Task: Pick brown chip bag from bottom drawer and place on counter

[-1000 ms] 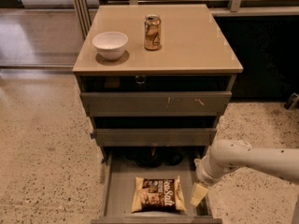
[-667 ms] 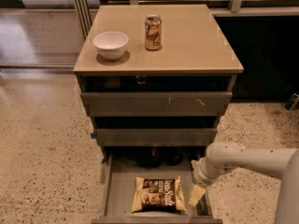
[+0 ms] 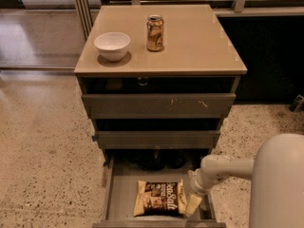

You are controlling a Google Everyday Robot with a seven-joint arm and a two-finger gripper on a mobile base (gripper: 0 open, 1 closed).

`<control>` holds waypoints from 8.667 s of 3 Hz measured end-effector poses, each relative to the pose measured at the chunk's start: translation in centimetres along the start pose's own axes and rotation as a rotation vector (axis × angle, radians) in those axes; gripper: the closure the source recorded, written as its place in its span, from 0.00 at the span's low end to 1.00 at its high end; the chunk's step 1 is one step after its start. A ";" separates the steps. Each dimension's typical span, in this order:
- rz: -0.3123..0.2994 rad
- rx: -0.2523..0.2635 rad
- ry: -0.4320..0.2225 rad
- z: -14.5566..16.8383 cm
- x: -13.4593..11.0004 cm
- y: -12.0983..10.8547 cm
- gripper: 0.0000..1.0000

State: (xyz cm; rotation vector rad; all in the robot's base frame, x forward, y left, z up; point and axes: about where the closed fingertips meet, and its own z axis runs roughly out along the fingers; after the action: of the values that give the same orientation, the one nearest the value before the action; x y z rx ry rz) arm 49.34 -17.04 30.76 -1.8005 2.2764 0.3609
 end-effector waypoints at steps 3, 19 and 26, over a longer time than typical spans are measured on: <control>-0.023 -0.049 -0.063 7.6 -0.6 -1.2 0.00; -0.214 -0.212 -0.162 15.8 -3.9 -1.2 1.00; -0.280 -0.093 -0.075 -6.5 -11.2 3.1 1.00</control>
Offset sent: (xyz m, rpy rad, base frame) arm 0.0185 0.0251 -0.0802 0.0680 0.0203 0.0263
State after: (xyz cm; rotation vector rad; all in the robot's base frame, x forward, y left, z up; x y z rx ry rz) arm 48.78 -8.11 40.66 -2.0787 1.9514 0.4803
